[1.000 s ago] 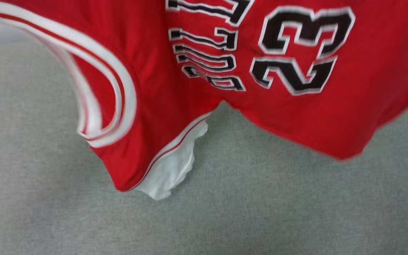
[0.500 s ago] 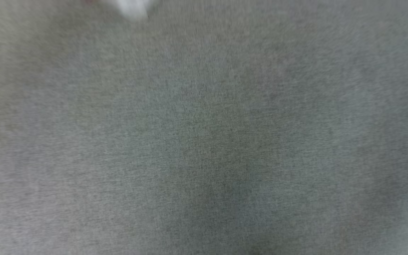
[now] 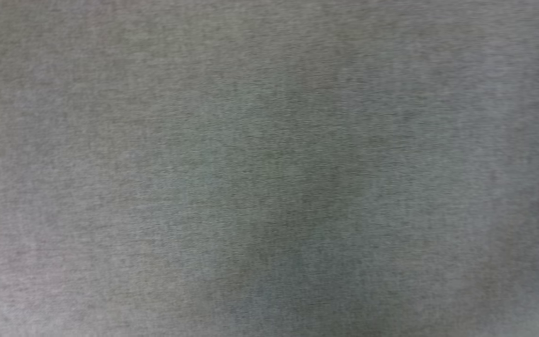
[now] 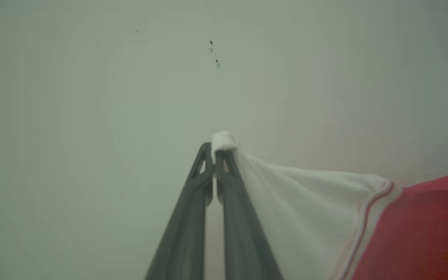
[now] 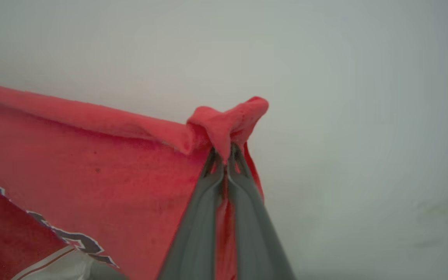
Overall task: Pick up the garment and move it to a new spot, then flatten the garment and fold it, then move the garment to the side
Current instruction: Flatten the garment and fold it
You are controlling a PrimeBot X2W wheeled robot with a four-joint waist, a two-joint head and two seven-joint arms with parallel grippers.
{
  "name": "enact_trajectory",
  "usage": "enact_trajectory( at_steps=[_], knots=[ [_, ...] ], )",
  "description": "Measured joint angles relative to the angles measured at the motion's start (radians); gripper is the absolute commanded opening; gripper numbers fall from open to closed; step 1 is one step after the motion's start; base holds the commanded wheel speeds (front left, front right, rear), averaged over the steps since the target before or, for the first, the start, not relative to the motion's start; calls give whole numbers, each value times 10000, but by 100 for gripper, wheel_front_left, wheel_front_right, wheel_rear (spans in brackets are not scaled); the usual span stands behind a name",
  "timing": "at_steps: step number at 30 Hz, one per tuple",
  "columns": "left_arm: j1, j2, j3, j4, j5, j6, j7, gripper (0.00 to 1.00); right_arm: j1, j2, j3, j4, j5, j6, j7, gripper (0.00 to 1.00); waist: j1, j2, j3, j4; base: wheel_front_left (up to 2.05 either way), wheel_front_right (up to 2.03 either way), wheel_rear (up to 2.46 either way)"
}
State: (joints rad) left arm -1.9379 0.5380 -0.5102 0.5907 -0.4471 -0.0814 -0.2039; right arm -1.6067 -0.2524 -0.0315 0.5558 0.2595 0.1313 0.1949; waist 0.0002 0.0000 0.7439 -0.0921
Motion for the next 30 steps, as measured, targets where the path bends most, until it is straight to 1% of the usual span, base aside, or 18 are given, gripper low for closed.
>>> enact_trajectory(
  at_steps=[4,8,9,12,17,20,24,27,30],
  knots=[
    [1273,-238,-186,359,-190,-146,-391,0,741,-38,437,568,48,0,-541,0,-1,0,100,280,0,0,0],
    [3189,-485,-238,378,-431,-148,-546,0,1891,-65,1035,957,222,-2,-965,0,-1,0,-126,425,0,0,0],
    [3670,-533,-159,293,-523,-88,-554,0,2201,-56,1279,972,443,-2,-984,0,-1,0,-225,450,0,0,0],
    [5265,-604,102,-387,-579,69,-564,0,3231,-90,1868,922,966,-2,-1089,0,-1,0,-560,502,0,0,0],
    [8256,-694,395,-1653,-533,343,-566,0,4939,-562,2458,752,1914,-2,-1266,0,-2,0,-1282,579,0,0,0],
    [10039,-734,372,-2426,-487,560,-577,0,6125,-840,3064,428,2637,2,-1177,0,-2,0,-1846,658,0,0,0],
    [12220,-520,221,-3112,-604,669,-575,0,7571,-1450,3513,-92,3588,-2,-1195,0,-3,0,-2683,774,0,0,0],
    [13624,-311,420,-3781,-1078,936,-573,0,8558,-1747,3866,-523,4169,-2,-1254,0,-3,0,-3321,850,0,0,0],
    [14925,125,598,-4516,-1356,1221,-466,0,9328,-2052,3956,-894,4575,-2,-1289,0,-5,0,-3930,917,0,0,0]
  ],
)
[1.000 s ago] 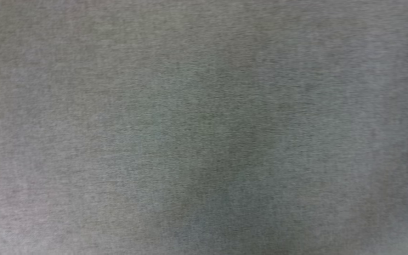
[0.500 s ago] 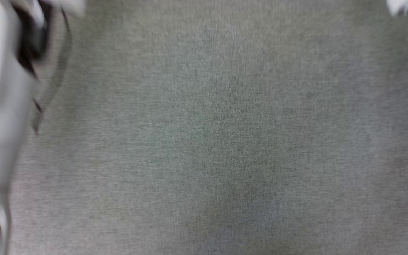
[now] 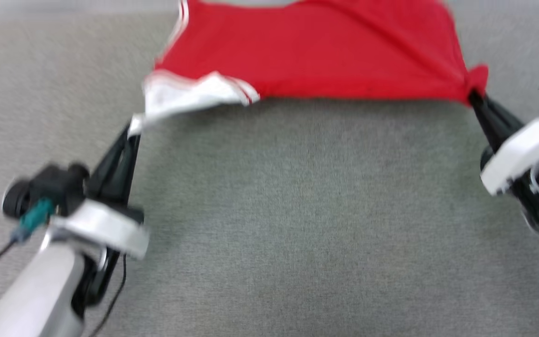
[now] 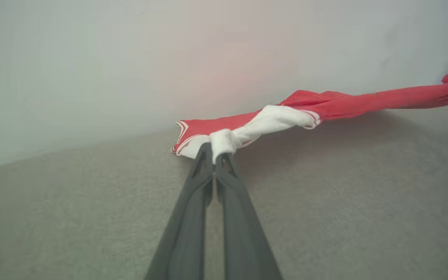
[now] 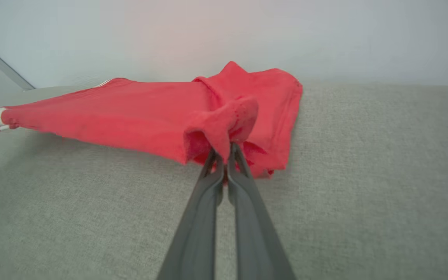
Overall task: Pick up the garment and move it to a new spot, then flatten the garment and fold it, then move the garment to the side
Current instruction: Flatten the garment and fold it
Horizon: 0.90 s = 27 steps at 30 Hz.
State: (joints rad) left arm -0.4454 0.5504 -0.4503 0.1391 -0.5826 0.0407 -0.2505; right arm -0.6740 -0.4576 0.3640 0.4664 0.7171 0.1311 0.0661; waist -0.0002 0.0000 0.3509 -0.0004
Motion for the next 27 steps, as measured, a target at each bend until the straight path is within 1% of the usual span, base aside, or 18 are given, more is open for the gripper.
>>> enact_trajectory(
  at_steps=[3,6,10,12,13,15,19,23,27],
  knots=[
    [1112,422,58,-800,-230,276,316,0,675,-199,12,-297,301,0,-25,0,-1,0,-543,72,0,0,0],
    [2146,767,132,-1524,-451,593,598,0,1415,-382,295,-692,485,0,155,0,-1,0,-1004,136,0,0,0],
    [3300,1080,92,-2504,-765,842,984,0,2481,-694,307,-1154,692,0,493,0,-1,0,-1504,235,0,0,0],
    [3876,1250,-61,-2920,-932,867,1285,0,2957,-863,207,-1388,792,0,727,0,-1,0,-1686,271,0,0,0],
    [4130,1331,-238,-3104,-1007,803,1453,0,3210,-940,127,-1484,849,2,826,0,-1,0,-1759,287,0,0,0],
    [4625,1478,-650,-3440,-1227,523,1929,0,3762,-1110,-67,-1699,976,0,1093,0,-1,0,-1904,317,0,0,0],
    [5305,1661,-961,-3825,-1601,430,2374,0,4841,-1432,-462,-2167,1047,0,1607,0,-1,0,-2163,358,0,0,0],
    [5957,1881,-1214,-4174,-1992,286,2681,0,5931,-1584,-915,-2725,1118,0,2171,0,-1,0,-2394,325,0,0,0],
    [6515,2274,-1574,-4546,-2393,-155,3116,0,6878,-1603,-1513,-3162,1237,0,2851,0,0,0,-2477,237,0,0,0]
  ],
)
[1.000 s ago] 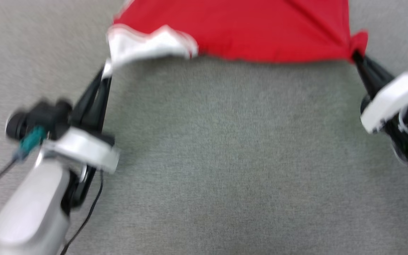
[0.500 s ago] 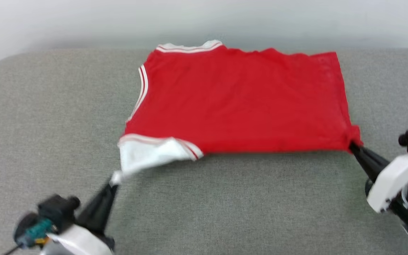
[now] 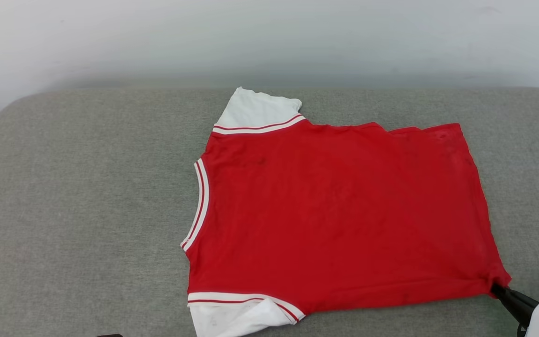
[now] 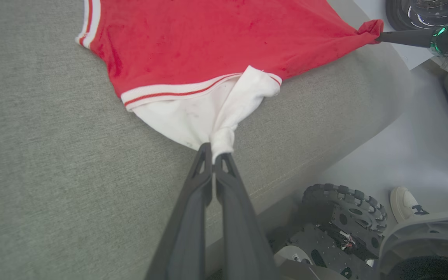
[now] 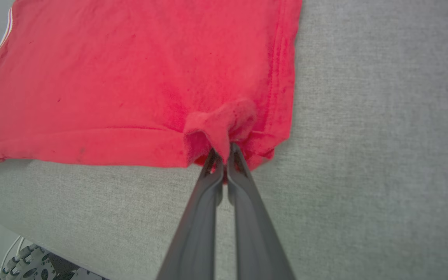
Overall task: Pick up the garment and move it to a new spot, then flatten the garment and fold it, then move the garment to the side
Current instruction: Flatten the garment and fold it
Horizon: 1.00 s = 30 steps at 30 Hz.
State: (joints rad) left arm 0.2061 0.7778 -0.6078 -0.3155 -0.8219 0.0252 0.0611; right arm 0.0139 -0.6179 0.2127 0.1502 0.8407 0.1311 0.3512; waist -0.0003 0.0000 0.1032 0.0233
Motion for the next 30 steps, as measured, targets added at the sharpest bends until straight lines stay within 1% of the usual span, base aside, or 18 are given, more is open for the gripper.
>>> enact_trajectory(
  at_steps=[7,11,13,16,18,23,27,30],
  knots=[
    [-236,318,196,-119,146,-232,-84,0,487,443,-767,-984,-71,-2,570,0,1,0,161,-91,0,0,0],
    [-988,504,334,-232,1028,-272,-313,0,340,621,-1066,-1317,-311,-2,775,0,2,0,353,-169,0,0,0],
    [-1320,263,366,-336,1135,-268,-430,0,119,711,-1206,-1450,-407,-2,886,0,3,0,501,-198,0,0,0],
    [-1924,123,621,-362,1170,-305,-573,0,-270,807,-1290,-1659,-625,-2,1030,0,3,0,785,-226,0,0,0],
    [-2354,-17,784,-274,1152,-403,-736,0,-591,815,-1308,-1701,-882,-2,1083,0,4,0,1009,-240,0,0,0],
    [-3363,-224,1204,322,1133,-573,-1043,0,-1338,968,-1300,-1653,-1210,-2,1317,0,4,0,1593,-282,0,0,0],
    [-4233,-364,1208,821,1241,-809,-1024,0,-1855,1034,-1287,-1423,-1592,-2,1540,0,4,0,2044,-307,0,0,0],
    [-4968,-593,1064,1317,1367,-959,-905,0,-2208,1183,-1388,-1162,-1931,-2,1716,0,5,0,2361,-316,0,0,0]
  ],
)
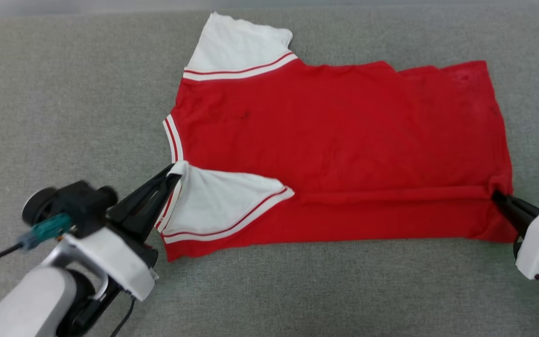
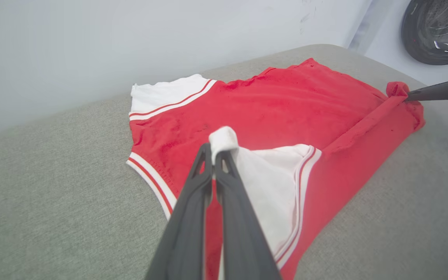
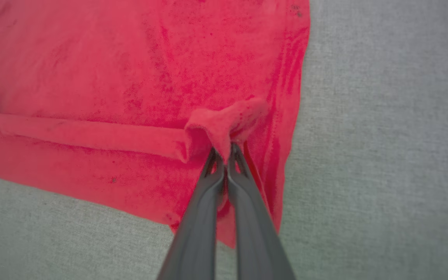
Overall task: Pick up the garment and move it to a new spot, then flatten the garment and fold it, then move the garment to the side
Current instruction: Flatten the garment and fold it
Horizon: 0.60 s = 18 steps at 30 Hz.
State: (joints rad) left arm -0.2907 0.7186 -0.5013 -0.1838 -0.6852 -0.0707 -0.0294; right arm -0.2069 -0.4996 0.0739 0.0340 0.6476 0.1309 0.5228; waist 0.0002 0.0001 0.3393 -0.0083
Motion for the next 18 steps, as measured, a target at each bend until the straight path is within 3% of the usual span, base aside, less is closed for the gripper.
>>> enact_trajectory(
  at_steps=[10,11,12,13,15,18],
  knots=[
    [-1670,-686,-759,2650,890,-121,541,0,-1052,604,134,895,-909,2,343,0,0,0,743,39,0,0,0],
    [-1731,-802,-755,2830,901,-40,531,5,-1136,614,173,959,-1022,2,351,13,0,0,760,42,0,0,0],
    [-1801,-920,-754,3028,913,61,527,50,-1219,623,178,1022,-1200,4,249,98,0,0,774,45,0,0,0],
    [-1885,-1001,-803,3202,1020,153,527,100,-1309,673,146,1126,-1365,8,130,100,0,0,781,50,0,0,0],
    [-2014,-1133,-861,3674,1231,481,627,100,-1430,800,107,1336,-1509,6,12,100,0,0,754,68,0,0,0],
    [-2053,-1325,-1009,4186,1313,593,757,100,-1546,951,163,1567,-1565,4,-59,100,0,0,651,83,0,0,0]
  ],
)
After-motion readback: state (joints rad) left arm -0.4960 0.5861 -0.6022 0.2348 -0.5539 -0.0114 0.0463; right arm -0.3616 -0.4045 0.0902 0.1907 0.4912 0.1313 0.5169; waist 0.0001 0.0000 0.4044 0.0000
